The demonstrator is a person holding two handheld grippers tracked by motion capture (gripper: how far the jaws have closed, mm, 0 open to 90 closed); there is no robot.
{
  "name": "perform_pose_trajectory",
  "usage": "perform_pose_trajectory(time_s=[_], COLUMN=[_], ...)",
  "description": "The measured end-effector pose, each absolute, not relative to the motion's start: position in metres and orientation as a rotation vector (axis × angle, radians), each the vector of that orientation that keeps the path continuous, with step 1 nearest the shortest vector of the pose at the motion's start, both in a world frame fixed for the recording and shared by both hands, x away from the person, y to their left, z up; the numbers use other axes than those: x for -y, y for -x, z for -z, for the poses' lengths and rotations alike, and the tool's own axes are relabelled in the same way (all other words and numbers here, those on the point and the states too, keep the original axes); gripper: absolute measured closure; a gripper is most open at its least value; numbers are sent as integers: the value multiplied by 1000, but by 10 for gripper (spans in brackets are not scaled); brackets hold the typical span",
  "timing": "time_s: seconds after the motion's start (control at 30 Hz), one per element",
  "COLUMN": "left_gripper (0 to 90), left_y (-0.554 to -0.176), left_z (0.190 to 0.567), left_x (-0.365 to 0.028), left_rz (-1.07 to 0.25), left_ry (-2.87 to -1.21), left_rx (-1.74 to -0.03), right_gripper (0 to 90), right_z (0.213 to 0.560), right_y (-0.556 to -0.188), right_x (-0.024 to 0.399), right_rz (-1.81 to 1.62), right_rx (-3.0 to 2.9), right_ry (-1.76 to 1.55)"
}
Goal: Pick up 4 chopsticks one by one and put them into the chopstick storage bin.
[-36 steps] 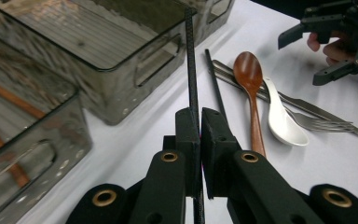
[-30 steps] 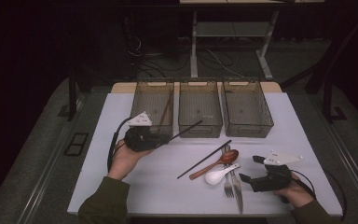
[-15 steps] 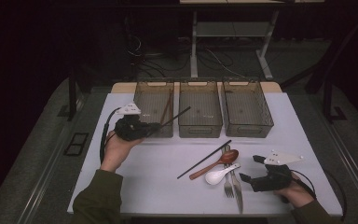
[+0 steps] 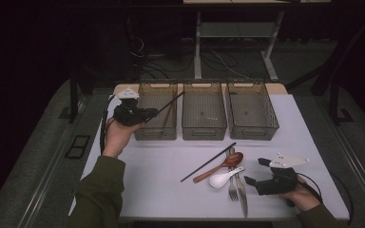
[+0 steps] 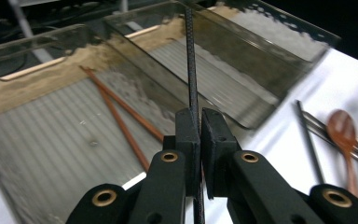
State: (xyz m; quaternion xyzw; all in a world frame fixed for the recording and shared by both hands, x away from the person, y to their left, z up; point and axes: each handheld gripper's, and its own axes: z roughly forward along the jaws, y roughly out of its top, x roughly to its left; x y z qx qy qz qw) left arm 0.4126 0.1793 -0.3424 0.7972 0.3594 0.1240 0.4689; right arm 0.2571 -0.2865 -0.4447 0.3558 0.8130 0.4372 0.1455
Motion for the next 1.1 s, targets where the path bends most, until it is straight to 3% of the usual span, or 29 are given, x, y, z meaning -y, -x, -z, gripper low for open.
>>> perform_pose_trajectory(time_s=[1.1], left_gripper=[852], left_y=[-481], left_z=[376], left_x=[-168], left_rz=[-406], left_ry=[-1915], left_rx=[-1217], right_gripper=[115], right_z=[445], right_y=[-257], right_x=[288], right_rz=[-1262], right_rx=[-2340], right_ry=[-1022])
